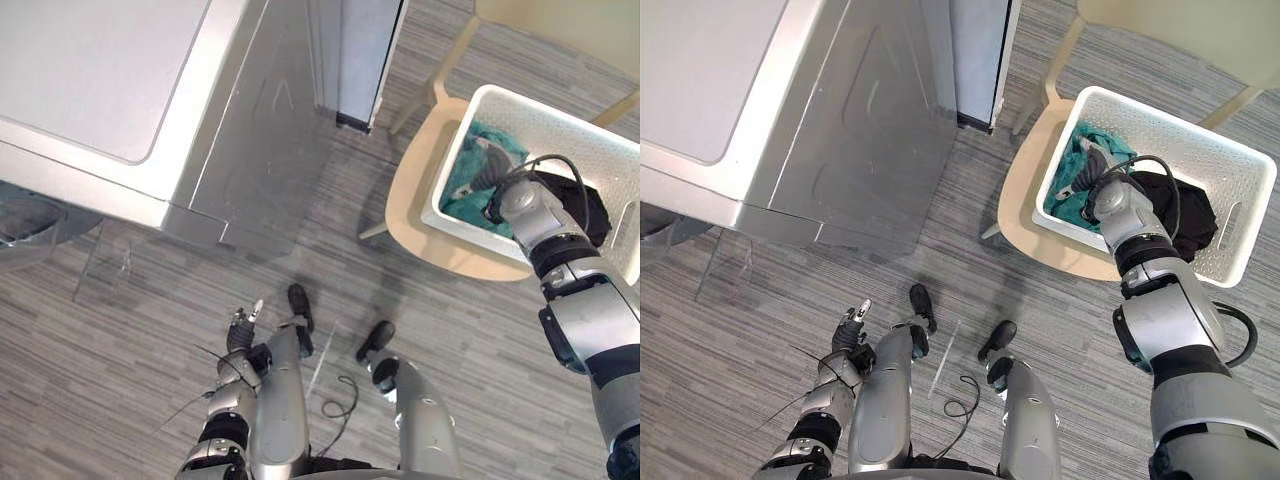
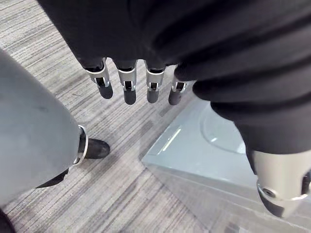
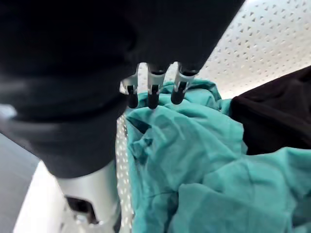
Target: Pick up the laundry basket with both hands and put the clothes into the washing machine.
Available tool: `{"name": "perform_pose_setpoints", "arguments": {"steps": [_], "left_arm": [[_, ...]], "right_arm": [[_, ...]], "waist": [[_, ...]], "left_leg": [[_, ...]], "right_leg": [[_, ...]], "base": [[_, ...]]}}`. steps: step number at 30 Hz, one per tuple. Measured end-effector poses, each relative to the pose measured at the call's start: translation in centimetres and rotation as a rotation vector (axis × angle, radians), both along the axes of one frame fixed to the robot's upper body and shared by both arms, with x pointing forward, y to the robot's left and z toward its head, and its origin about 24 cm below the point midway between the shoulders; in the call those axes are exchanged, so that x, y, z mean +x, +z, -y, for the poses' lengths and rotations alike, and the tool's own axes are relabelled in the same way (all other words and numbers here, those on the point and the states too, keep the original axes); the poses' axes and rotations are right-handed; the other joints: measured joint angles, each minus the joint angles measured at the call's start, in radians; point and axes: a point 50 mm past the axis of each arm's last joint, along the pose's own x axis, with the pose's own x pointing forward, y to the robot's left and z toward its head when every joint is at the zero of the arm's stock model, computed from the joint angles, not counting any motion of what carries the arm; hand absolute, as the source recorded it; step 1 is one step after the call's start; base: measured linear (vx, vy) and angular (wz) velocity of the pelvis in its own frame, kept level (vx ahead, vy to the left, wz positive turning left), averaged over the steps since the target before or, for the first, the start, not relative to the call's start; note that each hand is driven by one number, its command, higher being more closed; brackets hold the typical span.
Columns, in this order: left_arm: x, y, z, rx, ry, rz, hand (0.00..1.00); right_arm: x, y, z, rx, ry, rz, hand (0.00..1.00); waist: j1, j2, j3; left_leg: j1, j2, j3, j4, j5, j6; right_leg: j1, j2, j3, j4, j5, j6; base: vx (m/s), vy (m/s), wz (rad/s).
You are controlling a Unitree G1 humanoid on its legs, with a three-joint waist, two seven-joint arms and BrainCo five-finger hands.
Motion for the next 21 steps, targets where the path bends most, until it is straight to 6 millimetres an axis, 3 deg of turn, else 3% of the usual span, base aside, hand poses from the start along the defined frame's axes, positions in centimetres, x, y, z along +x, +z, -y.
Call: {"name": "perform_pose_setpoints", "arguments": {"steps": [11,15,21], "left_arm": [[0.2,0.1,-0.1,0.007,-0.029,0.002,0.0],[0.9,1.2,0.5,-0.065,-0.027,0.083,0.0],[1.3,2.0,0.5,-0.143,0.011,0.152,0.0]], "right_arm": [[-0.5,-1.1,1.5,0.048,-0.051,-0.036,0.0],[-1.2,-2.5,2.7,-0.046,-0.096,-0.08,0.0],[-1.8,-1.9,4.7,-0.159,-0.155,-0.079,0.0]], "waist": [[-0.005,-0.002,-0.001],[-0.006,-0.003,-0.001],[-0.006,-0.004,-0.001]], "left_leg": [[0.044,-0.043,0.019,-0.184,0.11,-0.006],[0.048,-0.064,0.026,-0.244,0.149,0.008],[0.02,-0.079,0.044,-0.291,0.176,0.014]], "right_leg": [[-0.025,-0.015,-0.03,0.001,0.001,-0.008],[-0.039,-0.026,-0.046,0.001,0.003,-0.011],[-0.093,-0.035,-0.044,0.003,0.008,-0.019]], "base": [[-0.02,-0.045,0.08],[-0.02,-0.018,0.12],[0.01,-0.013,0.0]]}}
